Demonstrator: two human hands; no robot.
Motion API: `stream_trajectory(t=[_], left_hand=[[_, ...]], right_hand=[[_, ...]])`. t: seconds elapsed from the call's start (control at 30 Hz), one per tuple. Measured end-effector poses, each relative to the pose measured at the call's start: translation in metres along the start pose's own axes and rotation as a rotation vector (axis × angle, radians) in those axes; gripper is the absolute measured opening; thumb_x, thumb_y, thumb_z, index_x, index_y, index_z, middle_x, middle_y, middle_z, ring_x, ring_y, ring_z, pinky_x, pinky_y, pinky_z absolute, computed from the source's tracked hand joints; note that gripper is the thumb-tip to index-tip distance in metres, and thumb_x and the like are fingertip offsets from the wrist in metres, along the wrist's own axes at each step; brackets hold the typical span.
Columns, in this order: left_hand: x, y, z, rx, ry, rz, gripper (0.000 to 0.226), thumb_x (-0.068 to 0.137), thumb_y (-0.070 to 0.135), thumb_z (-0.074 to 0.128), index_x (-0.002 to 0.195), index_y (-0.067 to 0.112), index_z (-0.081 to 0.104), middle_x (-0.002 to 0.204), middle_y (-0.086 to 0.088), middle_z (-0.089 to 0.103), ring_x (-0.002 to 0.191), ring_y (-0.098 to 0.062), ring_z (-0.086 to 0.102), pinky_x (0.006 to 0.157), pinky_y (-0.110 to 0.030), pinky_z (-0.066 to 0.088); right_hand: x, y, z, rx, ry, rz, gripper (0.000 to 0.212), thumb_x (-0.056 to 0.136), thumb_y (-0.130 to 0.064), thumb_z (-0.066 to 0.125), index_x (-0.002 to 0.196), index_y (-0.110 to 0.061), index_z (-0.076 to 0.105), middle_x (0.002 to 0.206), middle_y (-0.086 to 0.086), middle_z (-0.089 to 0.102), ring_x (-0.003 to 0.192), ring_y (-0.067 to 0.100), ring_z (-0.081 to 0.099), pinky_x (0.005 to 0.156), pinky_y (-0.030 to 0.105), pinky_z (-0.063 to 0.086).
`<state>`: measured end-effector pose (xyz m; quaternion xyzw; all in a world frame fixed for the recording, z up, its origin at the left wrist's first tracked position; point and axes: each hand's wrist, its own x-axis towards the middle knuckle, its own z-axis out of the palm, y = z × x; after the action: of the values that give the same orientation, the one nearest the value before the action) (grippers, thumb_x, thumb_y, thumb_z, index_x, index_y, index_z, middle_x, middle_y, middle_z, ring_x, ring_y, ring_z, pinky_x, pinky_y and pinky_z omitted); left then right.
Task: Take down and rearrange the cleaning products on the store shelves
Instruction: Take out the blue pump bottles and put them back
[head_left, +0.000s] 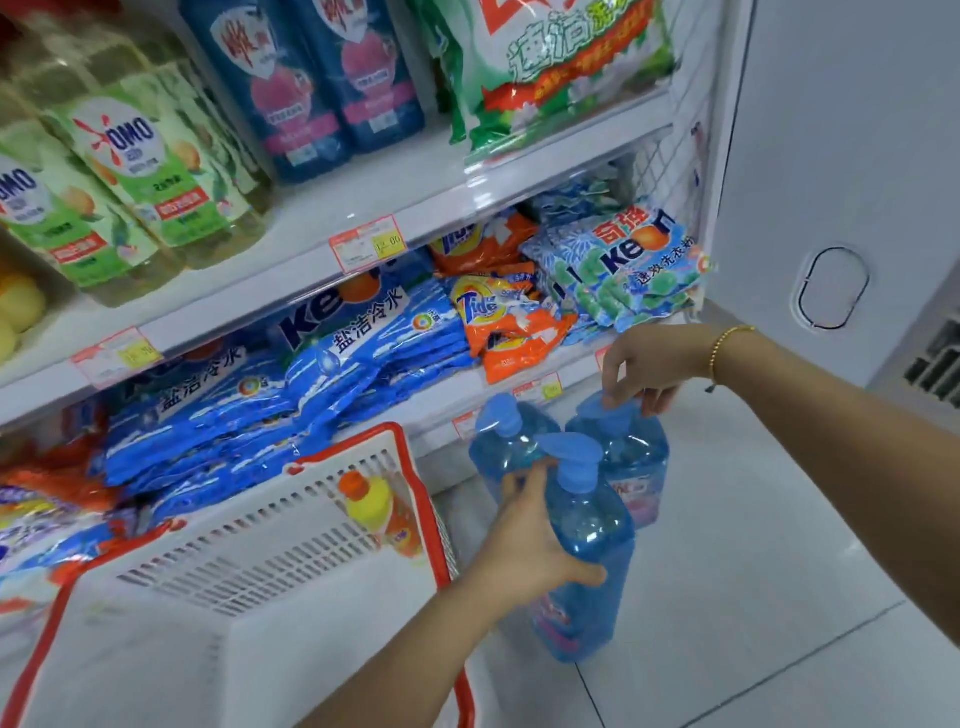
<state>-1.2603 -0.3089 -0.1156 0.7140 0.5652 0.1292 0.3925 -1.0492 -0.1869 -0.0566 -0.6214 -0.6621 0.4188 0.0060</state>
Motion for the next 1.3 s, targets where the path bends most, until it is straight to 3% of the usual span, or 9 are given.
stream_trajectory(t=[0.2, 0.43, 0.57, 0.7, 0.8, 0.87, 0.97, 1.1, 1.3], left_hand=[[0.004, -0.017, 0.017, 0.17, -0.13, 0.038, 0.107, 0.062, 0.023, 0.085, 0.146, 0.028, 0.02, 0.15, 0.011, 0.01, 0.131, -0.014, 0.041, 0.106, -0.023, 0.038], [-0.001, -0.032, 0.003, 0.101, -0.125, -0.014, 0.109, 0.057, 0.024, 0.09, 0.145, 0.028, 0.027, 0.147, 0.013, 0.027, 0.129, -0.008, 0.039, 0.108, -0.026, 0.037], [0.001, -0.042, -0.013, -0.133, -0.033, -0.083, 0.067, 0.062, 0.016, 0.089, 0.122, 0.025, 0.058, 0.118, 0.01, 0.063, 0.108, -0.008, 0.057, 0.095, -0.026, 0.046], [0.01, -0.036, -0.039, -0.086, -0.126, -0.079, 0.045, 0.07, 0.006, 0.082, 0.111, 0.015, 0.067, 0.107, 0.004, 0.069, 0.096, -0.008, 0.063, 0.091, -0.025, 0.051], [0.014, -0.015, -0.086, -0.143, -0.139, -0.047, 0.027, 0.077, 0.011, 0.079, 0.102, 0.012, 0.072, 0.094, 0.003, 0.071, 0.079, 0.0, 0.064, 0.08, -0.017, 0.053], [0.018, 0.007, -0.129, -0.155, 0.143, 0.049, 0.012, 0.079, 0.025, 0.078, 0.083, 0.015, 0.073, 0.084, 0.001, 0.074, 0.078, -0.007, 0.068, 0.076, -0.021, 0.053], [0.035, 0.038, -0.201, -0.257, 0.542, 0.226, 0.029, 0.087, 0.029, 0.067, 0.068, 0.006, 0.066, 0.077, -0.007, 0.073, 0.077, -0.019, 0.071, 0.073, -0.026, 0.056], [0.086, 0.065, -0.278, -0.339, 0.834, 0.363, 0.01, 0.093, 0.024, 0.06, 0.088, 0.017, 0.063, 0.094, -0.002, 0.069, 0.092, -0.015, 0.067, 0.086, -0.034, 0.055], [0.197, 0.068, -0.361, -0.241, 0.913, 0.088, 0.03, 0.085, 0.025, 0.064, 0.11, 0.01, 0.06, 0.113, -0.013, 0.066, 0.105, -0.031, 0.062, 0.093, -0.042, 0.051]], right_hand=[[-0.001, -0.003, 0.002, -0.037, 0.01, 0.004, 0.02, 0.081, -0.026, 0.072, 0.091, -0.009, 0.066, 0.086, 0.011, 0.063, 0.075, 0.025, 0.071, 0.061, 0.027, 0.058], [0.002, -0.025, -0.001, -0.252, -0.018, 0.05, 0.03, 0.081, -0.026, 0.072, 0.094, 0.001, 0.065, 0.084, 0.013, 0.066, 0.076, 0.026, 0.068, 0.072, 0.032, 0.059], [0.005, -0.049, -0.005, -0.456, -0.015, 0.047, 0.029, 0.082, -0.034, 0.069, 0.072, -0.008, 0.063, 0.062, 0.0, 0.063, 0.056, 0.014, 0.061, 0.069, 0.027, 0.057], [-0.005, -0.098, -0.021, -0.409, 0.0, -0.038, 0.034, 0.081, -0.036, 0.07, 0.064, -0.008, 0.06, 0.051, -0.002, 0.061, 0.048, 0.011, 0.057, 0.051, 0.02, 0.045], [-0.012, -0.136, -0.039, -0.449, 0.256, -0.233, 0.042, 0.083, -0.043, 0.065, 0.064, -0.007, 0.054, 0.058, 0.004, 0.055, 0.055, 0.016, 0.049, 0.05, 0.024, 0.034], [-0.004, -0.154, -0.047, -0.262, 0.561, -0.383, 0.039, 0.084, -0.04, 0.064, 0.065, -0.008, 0.053, 0.061, 0.004, 0.051, 0.06, 0.018, 0.047, 0.052, 0.029, 0.031], [0.027, -0.172, -0.052, -0.004, 0.95, -0.53, 0.025, 0.087, -0.032, 0.062, 0.077, -0.01, 0.059, 0.074, 0.003, 0.057, 0.076, 0.021, 0.052, 0.063, 0.029, 0.032], [0.077, -0.182, -0.059, -0.119, 1.299, -0.536, 0.031, 0.088, -0.035, 0.06, 0.101, -0.008, 0.061, 0.102, 0.013, 0.059, 0.099, 0.031, 0.051, 0.077, 0.038, 0.039], [0.126, -0.201, -0.055, -0.231, 1.503, -0.479, 0.045, 0.094, -0.037, 0.041, 0.064, -0.011, 0.062, 0.062, 0.006, 0.054, 0.062, 0.028, 0.05, 0.065, 0.036, 0.029]])
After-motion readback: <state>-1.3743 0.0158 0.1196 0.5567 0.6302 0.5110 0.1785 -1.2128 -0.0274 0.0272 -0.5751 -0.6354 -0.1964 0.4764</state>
